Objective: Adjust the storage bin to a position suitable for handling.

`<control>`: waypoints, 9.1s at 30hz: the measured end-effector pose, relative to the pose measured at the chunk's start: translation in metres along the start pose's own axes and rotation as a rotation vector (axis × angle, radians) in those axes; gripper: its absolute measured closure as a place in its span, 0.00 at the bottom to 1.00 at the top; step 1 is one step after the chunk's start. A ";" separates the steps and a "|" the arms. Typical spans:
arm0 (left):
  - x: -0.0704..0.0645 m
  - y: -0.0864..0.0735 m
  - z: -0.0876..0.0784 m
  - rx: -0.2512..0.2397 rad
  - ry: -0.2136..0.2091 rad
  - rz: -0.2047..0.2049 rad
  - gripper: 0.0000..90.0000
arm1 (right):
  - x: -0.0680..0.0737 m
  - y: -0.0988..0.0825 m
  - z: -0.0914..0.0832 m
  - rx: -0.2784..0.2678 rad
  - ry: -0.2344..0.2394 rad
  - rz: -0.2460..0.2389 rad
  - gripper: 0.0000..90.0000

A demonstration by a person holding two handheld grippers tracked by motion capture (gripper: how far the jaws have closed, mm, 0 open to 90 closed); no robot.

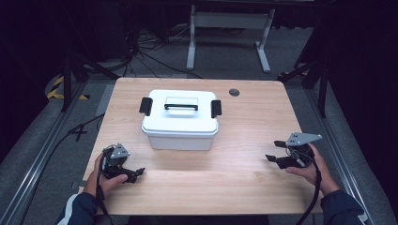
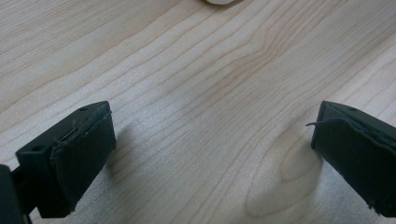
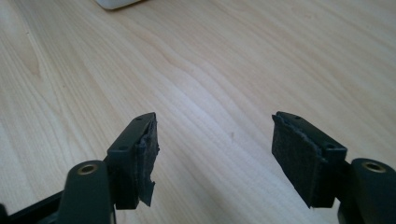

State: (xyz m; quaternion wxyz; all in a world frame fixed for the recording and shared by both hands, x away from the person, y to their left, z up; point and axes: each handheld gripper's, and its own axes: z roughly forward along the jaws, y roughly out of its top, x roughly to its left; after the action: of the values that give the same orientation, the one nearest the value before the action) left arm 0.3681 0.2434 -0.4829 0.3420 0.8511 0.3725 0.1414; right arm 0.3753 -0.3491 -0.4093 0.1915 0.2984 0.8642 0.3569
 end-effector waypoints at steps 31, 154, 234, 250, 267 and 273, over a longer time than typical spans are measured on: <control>0.000 0.000 0.000 0.001 0.000 0.002 0.00 | 0.017 0.141 -0.013 -0.062 0.061 -0.211 0.41; 0.001 0.000 -0.001 0.006 -0.011 0.010 0.00 | 0.048 0.276 0.040 -0.007 0.034 -0.515 0.94; 0.001 0.000 0.000 0.003 -0.007 0.013 0.00 | -0.050 0.095 -0.006 0.054 -0.113 -0.223 0.94; 0.001 0.000 0.000 0.003 -0.008 0.013 0.00 | -0.054 0.070 0.035 0.109 -0.086 -0.181 0.94; 0.001 0.000 0.000 0.004 -0.008 0.013 0.00 | -0.060 0.049 0.051 0.129 -0.072 -0.120 0.93; 0.001 0.000 0.000 0.003 -0.007 0.013 0.00 | -0.062 0.043 0.054 0.134 -0.069 -0.100 0.93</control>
State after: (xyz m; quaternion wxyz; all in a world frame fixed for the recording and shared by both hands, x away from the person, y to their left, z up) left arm 0.3689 0.2446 -0.4827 0.3411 0.8545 0.3661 0.1398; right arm 0.4671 -0.3379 -0.4067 0.2186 0.2792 0.8928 0.2777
